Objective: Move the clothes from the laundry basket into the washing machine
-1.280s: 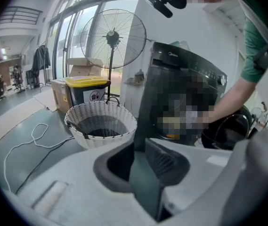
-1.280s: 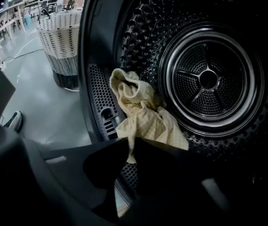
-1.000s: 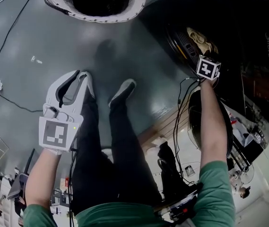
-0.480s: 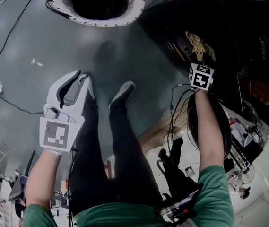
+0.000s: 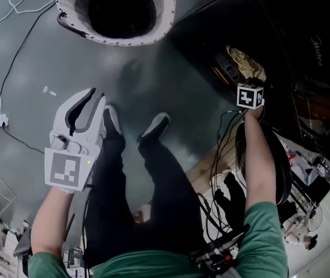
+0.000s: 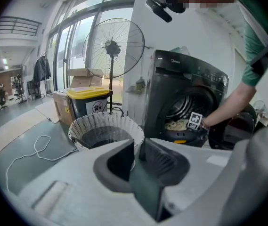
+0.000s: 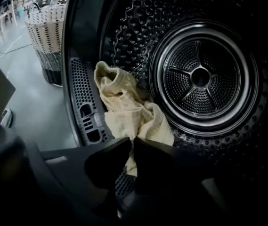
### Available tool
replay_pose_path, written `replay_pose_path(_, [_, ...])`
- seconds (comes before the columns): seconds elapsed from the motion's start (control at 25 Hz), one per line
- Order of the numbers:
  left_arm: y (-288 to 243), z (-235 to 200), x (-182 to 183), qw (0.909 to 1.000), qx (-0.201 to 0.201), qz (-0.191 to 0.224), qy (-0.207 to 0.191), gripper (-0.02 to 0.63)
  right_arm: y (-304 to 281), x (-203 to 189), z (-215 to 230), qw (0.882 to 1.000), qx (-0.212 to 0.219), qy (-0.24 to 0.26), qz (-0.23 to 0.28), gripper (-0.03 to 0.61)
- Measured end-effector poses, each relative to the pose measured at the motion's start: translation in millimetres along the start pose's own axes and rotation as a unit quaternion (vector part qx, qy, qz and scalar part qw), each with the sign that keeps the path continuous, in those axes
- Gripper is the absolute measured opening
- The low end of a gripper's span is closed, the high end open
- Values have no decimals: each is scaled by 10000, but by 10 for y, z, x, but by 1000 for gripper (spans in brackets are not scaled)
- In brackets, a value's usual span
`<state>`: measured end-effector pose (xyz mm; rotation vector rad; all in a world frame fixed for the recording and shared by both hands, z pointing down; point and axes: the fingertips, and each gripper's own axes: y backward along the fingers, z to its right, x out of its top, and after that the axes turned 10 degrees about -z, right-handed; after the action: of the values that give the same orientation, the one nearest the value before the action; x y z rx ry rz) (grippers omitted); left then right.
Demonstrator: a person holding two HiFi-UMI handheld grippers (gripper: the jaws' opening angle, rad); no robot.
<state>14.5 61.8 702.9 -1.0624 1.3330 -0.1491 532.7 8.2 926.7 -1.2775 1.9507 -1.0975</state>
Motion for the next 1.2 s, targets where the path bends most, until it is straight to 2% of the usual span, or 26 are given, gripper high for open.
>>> replay_pose_path(0.12, [-26, 35, -84, 10000, 19, 7, 58, 74, -123, 173, 231, 9992, -374, 127, -71, 26])
replay_pose_path(0.32, [19, -8, -229, 9998, 113, -95, 153, 74, -277, 163, 607, 9957, -806, 95, -457, 31])
replay_pose_path(0.44, [61, -58, -231, 9993, 177, -127, 288, 74, -182, 177, 520, 9982, -532, -81, -278, 77])
replay_pose_path(0.68, [199, 24, -78, 9993, 15, -142, 342, 74, 296, 155, 101, 9986, 198, -384, 320, 183])
replay_pose_path(0.96, [323, 46, 66, 9989, -122, -208, 408, 74, 563, 13, -294, 9952, 635, -496, 551, 193])
replay_pose_path(1.2, [181, 90, 144, 9989, -289, -218, 294, 74, 616, -88, -377, 9958, 591, -512, 481, 193])
